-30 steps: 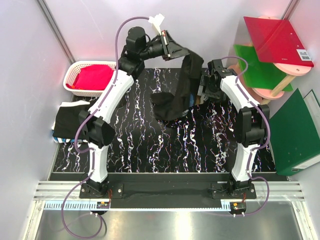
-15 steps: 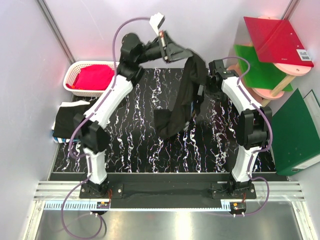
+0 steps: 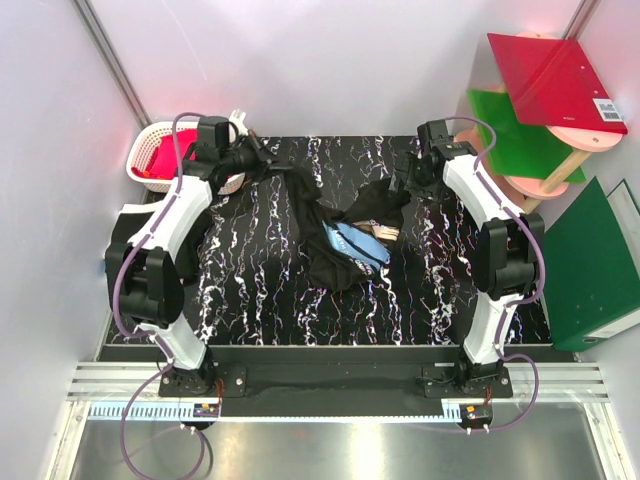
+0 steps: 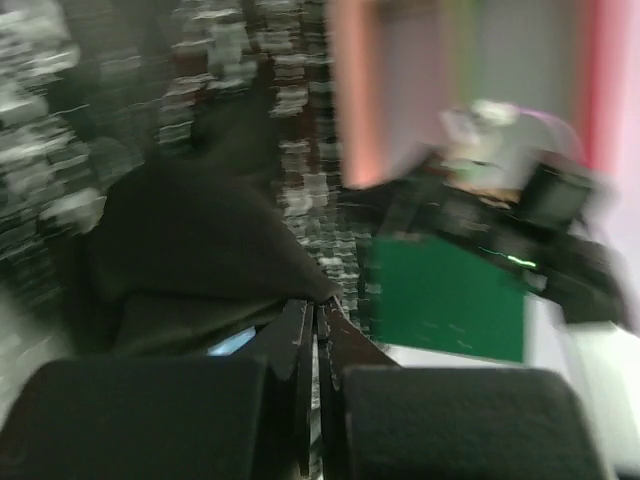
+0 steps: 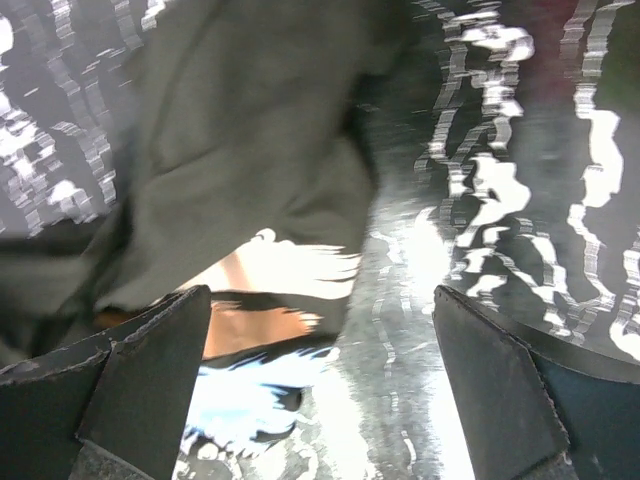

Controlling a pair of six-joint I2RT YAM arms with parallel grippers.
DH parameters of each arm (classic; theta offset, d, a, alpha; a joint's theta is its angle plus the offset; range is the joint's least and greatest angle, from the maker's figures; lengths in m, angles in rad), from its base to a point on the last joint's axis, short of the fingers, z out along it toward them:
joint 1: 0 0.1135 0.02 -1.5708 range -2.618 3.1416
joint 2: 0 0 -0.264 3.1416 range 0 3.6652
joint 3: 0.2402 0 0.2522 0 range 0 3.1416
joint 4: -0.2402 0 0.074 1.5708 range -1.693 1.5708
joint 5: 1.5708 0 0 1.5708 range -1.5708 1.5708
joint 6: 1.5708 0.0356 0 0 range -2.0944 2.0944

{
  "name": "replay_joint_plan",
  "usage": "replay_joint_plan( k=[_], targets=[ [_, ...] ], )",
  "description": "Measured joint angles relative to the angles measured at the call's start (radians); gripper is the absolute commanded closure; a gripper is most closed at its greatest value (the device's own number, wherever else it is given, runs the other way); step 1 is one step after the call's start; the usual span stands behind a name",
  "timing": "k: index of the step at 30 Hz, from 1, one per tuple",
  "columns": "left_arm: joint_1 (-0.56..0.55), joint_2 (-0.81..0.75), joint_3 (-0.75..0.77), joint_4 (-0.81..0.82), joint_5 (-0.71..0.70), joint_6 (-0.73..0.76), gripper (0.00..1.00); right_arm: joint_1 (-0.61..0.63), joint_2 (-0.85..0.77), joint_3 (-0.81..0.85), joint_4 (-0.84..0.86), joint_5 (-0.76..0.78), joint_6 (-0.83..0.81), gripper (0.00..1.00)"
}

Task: Fold and stack the t-shirts
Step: Move the tshirt to the center of the board

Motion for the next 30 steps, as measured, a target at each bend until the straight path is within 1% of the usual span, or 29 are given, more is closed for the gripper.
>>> replay_joint_plan(
  k=[3,8,11,14,17,24,28,30],
  targets=[
    [0.032,0.01,0.001,-0.151,-0.078,0.078,1.0,0.003,0.0,0.0,0.01,-0.067,-0.003,0.0],
    [0.075,0.016,0.013,-0.344,-0.235,0.168,1.0,0.009,0.002,-0.003,0.019,-0.153,-0.012,0.0],
    [0.086,0.015,0.039,-0.43,-0.324,0.211,1.0,0.01,0.013,-0.005,0.018,-0.198,-0.015,0.0],
    [0.098,0.003,0.042,-0.497,-0.393,0.251,1.0,0.01,0.046,-0.003,0.014,-0.245,-0.017,0.0],
    [0.121,-0.014,0.028,-0.562,-0.438,0.283,1.0,0.01,0.12,0.033,-0.009,-0.293,-0.018,0.01],
    [0.176,-0.101,-0.124,-0.647,-0.512,0.33,1.0,0.011,0.295,0.129,-0.043,-0.399,-0.011,0.03],
    [0.18,-0.126,-0.184,-0.673,-0.525,0.343,1.0,0.012,0.362,0.215,-0.048,-0.428,0.0,0.07],
    [0.179,-0.127,-0.204,-0.676,-0.525,0.348,0.75,0.012,0.387,0.263,-0.055,-0.447,0.009,0.07]
  ],
)
